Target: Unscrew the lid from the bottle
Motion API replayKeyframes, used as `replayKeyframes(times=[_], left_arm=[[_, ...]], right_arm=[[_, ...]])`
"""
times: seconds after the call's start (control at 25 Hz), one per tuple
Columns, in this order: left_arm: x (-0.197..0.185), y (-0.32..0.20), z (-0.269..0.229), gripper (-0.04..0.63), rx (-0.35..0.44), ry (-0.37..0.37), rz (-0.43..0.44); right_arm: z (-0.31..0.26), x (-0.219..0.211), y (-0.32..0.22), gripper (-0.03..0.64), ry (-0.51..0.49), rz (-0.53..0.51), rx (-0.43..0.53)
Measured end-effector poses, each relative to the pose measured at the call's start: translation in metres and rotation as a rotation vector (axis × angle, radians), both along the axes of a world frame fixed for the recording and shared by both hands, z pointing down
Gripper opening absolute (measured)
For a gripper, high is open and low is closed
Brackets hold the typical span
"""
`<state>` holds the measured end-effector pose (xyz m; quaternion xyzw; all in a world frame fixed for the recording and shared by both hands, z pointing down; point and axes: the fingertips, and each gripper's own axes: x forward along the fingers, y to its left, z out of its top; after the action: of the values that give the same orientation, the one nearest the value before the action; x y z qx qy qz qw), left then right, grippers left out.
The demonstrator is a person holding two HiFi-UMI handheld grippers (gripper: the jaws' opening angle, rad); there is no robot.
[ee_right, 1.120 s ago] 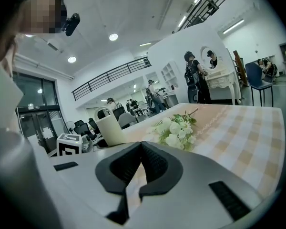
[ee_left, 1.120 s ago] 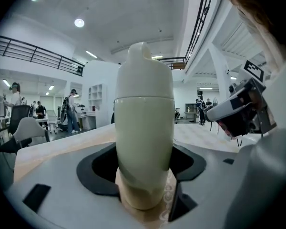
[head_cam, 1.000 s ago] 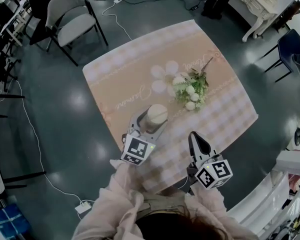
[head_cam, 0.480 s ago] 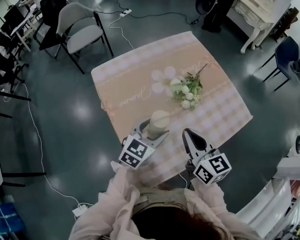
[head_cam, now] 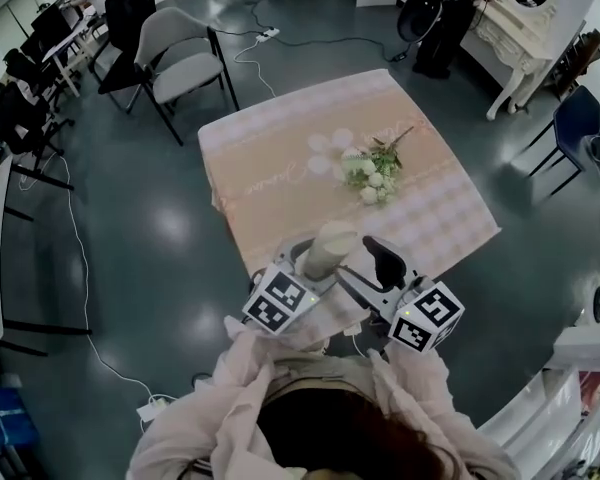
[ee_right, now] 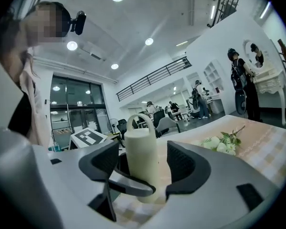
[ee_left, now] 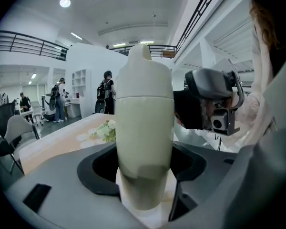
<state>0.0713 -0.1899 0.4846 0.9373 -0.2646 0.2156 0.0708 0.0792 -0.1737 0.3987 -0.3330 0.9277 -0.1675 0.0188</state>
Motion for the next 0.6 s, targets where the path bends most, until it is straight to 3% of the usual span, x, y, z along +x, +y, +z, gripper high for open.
replayKeyframes(times=[0.16,0.4,0.6], left_arm=[[0.005,0.022,-0.001,0.316,-0.015,-0.004,0.021],[0.004,0.041,-0.001,0.316,-0.024,-0.01,0.077],[0.003,0.044,-0.013,0.316,-0.027,0.013,0.152]], right_arm=[[-0.012,-0.012,0.004,0.322,-0.033,-0.039,0.037],[-0.017,-0.031,0.015,0.294,0.025,-0.154,0.108],[-0.029,-0.028,0.019,0.286,-0.034,-0.225,0.148]])
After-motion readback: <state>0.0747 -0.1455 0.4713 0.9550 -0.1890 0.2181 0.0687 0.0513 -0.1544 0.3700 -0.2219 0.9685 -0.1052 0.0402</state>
